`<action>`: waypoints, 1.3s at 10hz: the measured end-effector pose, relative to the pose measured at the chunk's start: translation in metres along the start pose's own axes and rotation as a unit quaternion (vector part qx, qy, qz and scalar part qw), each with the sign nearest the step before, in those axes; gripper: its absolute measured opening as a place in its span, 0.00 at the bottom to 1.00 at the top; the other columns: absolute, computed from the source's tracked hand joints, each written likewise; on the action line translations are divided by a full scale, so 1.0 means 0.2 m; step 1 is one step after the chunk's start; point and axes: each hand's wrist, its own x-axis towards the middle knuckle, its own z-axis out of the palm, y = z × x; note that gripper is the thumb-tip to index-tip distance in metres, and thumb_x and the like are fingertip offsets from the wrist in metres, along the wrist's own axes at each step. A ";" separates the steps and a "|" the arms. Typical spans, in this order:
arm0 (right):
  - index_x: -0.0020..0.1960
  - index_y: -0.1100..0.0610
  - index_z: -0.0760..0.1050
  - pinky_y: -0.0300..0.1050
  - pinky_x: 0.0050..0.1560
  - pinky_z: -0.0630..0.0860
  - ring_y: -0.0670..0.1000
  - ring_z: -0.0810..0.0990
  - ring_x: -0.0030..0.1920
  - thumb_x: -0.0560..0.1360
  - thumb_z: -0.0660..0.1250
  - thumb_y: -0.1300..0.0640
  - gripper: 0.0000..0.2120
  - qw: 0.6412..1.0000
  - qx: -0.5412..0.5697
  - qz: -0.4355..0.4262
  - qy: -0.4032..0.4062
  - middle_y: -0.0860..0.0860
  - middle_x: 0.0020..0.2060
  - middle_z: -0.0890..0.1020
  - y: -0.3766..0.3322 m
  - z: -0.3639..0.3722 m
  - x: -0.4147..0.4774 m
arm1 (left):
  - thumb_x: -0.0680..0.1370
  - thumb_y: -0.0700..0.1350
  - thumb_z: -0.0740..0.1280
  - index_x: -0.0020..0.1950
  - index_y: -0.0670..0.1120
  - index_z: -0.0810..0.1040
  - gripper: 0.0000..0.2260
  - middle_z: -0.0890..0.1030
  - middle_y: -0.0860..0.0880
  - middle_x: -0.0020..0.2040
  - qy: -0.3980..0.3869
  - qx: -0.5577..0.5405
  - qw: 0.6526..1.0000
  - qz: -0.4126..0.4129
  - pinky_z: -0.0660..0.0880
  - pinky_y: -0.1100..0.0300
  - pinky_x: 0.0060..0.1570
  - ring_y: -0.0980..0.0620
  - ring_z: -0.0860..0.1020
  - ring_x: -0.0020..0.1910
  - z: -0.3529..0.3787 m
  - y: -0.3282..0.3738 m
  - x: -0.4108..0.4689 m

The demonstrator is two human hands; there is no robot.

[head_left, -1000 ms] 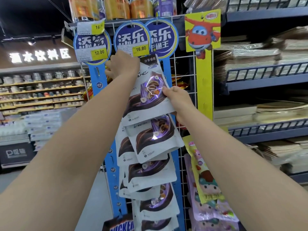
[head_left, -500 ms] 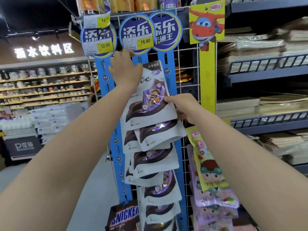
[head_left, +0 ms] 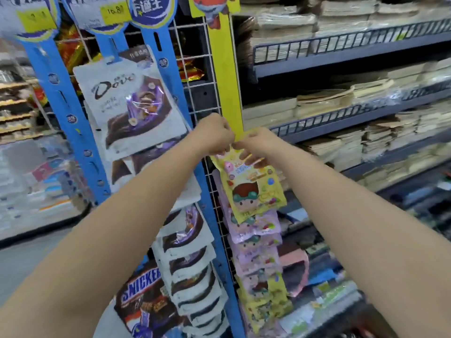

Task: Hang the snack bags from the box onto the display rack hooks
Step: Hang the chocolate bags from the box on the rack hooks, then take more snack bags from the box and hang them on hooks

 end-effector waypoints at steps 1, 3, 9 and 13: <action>0.47 0.57 0.73 0.39 0.32 0.67 0.49 0.73 0.29 0.76 0.65 0.55 0.05 0.997 -0.026 0.078 0.001 0.53 0.34 0.76 0.30 -0.13 -0.09 | 0.79 0.41 0.62 0.44 0.43 0.76 0.06 0.82 0.43 0.43 -0.160 0.029 0.987 -0.005 0.75 0.63 0.27 0.49 0.78 0.33 0.41 0.05 0.01; 0.53 0.59 0.73 0.41 0.30 0.70 0.50 0.75 0.32 0.76 0.65 0.55 0.09 0.965 -0.022 0.257 0.039 0.55 0.40 0.79 1.07 -0.43 -0.27 | 0.78 0.39 0.61 0.37 0.46 0.71 0.10 0.75 0.48 0.33 -0.328 -0.004 0.944 0.027 0.71 0.70 0.20 0.58 0.74 0.22 1.26 0.24 -0.09; 0.52 0.61 0.70 0.41 0.37 0.71 0.54 0.75 0.42 0.78 0.63 0.56 0.08 0.857 0.087 0.500 0.093 0.54 0.36 0.76 2.71 -0.97 -0.53 | 0.77 0.34 0.57 0.32 0.49 0.60 0.16 0.59 0.51 0.32 -0.499 0.006 0.866 -0.007 0.60 0.61 0.33 0.53 0.62 0.30 3.09 0.32 -0.15; 0.63 0.60 0.70 0.47 0.55 0.71 0.58 0.75 0.52 0.82 0.52 0.61 0.14 0.782 0.197 0.583 0.098 0.67 0.58 0.74 3.62 -0.76 -0.39 | 0.78 0.37 0.58 0.61 0.36 0.70 0.13 0.75 0.34 0.59 -0.564 0.059 0.822 -0.053 0.74 0.51 0.53 0.37 0.75 0.58 4.09 -0.08 -0.18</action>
